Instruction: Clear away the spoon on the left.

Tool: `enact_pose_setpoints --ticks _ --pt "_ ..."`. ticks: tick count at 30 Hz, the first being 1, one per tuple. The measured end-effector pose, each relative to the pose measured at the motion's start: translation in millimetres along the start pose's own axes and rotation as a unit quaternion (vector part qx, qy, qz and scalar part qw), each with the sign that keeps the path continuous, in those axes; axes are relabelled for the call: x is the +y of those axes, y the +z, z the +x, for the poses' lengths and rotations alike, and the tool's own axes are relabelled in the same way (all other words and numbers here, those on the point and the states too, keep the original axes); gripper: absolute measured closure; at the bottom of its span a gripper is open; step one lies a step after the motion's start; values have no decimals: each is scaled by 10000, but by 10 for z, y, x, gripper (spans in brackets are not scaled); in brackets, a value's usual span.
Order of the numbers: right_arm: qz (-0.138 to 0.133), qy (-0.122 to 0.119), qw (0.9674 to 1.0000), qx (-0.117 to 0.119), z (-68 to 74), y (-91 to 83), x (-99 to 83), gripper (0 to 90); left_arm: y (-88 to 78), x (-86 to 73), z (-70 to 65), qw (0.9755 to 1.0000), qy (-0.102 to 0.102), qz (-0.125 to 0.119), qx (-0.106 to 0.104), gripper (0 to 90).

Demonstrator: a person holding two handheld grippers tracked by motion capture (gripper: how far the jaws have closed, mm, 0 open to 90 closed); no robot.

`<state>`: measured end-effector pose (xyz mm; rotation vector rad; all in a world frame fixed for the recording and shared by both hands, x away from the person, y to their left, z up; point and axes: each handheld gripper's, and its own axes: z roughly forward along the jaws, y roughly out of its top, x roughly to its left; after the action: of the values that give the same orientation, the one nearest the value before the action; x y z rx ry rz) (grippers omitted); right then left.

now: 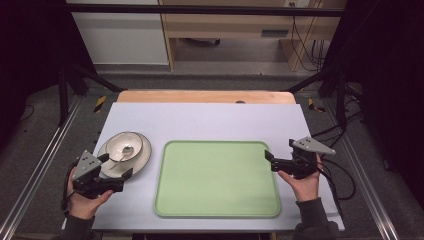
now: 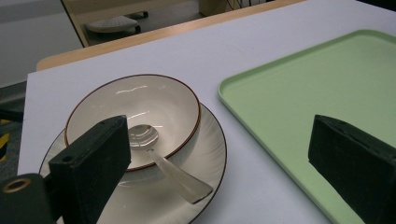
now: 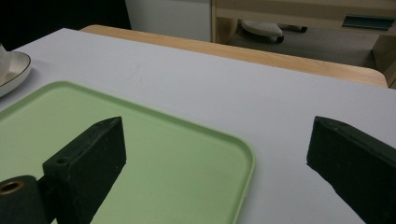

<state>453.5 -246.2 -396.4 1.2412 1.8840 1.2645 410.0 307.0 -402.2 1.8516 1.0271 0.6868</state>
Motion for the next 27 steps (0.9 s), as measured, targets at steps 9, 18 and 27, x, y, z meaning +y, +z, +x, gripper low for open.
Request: enact_pose_setpoints --ticks 9,18,27 --pt "77 -30 10000 -6 3 16 -8 49 29 -45 -5 9997 114 169 111 70" --pt "116 -9 9999 -3 0 24 -13 51 57 -114 37 9992 175 286 194 140" --pt "171 23 9999 1 -5 50 -33 54 78 -149 62 9982 237 414 371 307"
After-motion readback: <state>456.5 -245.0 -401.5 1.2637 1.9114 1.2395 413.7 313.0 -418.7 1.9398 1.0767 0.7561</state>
